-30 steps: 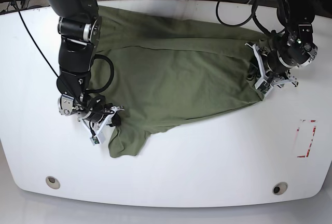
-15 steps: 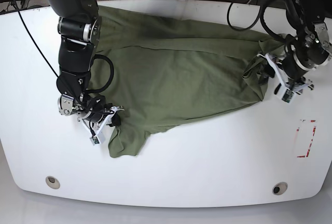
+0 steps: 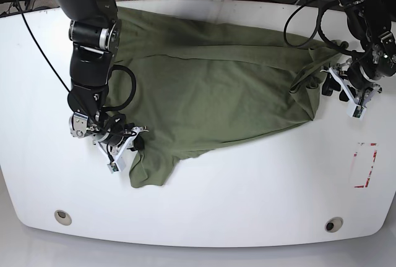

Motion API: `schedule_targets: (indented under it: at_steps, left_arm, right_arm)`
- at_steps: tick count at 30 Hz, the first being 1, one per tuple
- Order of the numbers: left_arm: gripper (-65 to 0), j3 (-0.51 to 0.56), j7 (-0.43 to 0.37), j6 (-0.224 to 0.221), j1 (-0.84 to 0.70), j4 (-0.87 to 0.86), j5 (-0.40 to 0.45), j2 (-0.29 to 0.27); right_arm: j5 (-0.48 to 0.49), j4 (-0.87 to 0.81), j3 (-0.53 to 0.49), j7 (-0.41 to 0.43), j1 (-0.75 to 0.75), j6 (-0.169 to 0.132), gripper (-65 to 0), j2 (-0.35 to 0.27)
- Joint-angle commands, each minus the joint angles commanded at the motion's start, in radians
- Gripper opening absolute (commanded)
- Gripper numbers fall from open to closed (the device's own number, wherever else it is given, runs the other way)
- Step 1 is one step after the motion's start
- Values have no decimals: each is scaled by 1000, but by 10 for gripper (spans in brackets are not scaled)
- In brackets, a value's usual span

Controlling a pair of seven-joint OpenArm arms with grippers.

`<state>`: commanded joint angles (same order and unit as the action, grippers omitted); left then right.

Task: Fold the T-shirt properly
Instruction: 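Pull the held fabric with the left gripper away from the right gripper, then drag the held shirt corner with the left gripper, stretching the shirt flat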

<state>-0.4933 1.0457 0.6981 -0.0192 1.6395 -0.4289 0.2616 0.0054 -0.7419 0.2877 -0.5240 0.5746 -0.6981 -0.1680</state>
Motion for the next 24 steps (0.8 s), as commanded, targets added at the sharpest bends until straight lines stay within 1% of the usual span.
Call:
schedule_targets:
  at_steps: [4, 6, 9, 15, 20, 24]
  left_arm:
    - [-340, 26, 0, 0, 31, -58, 2, 0]
    - [-342, 26, -2, 0, 41, -94, 2, 0]
    - [-342, 28, -2, 0, 60, -126, 2, -15]
    - [-343, 29, -2, 0, 63, -138, 3, -32]
    - [-343, 31, -2, 0, 68, -137, 0, -35]
    - [-343, 54, 0, 0, 68, -138, 0, -51]
  right_arm:
    - [-2, -3, 0, 0, 0, 0, -612, 20]
    - [-2, -3, 0, 0, 0, 0, -612, 20]
    - [-2, -3, 0, 0, 0, 0, -612, 20]
    - [-2, -3, 0, -2, 0, 0, -612, 23]
    - [-2, -3, 0, 0, 0, 0, -612, 25]
    - [-2, -3, 0, 0, 0, 0, -612, 25]
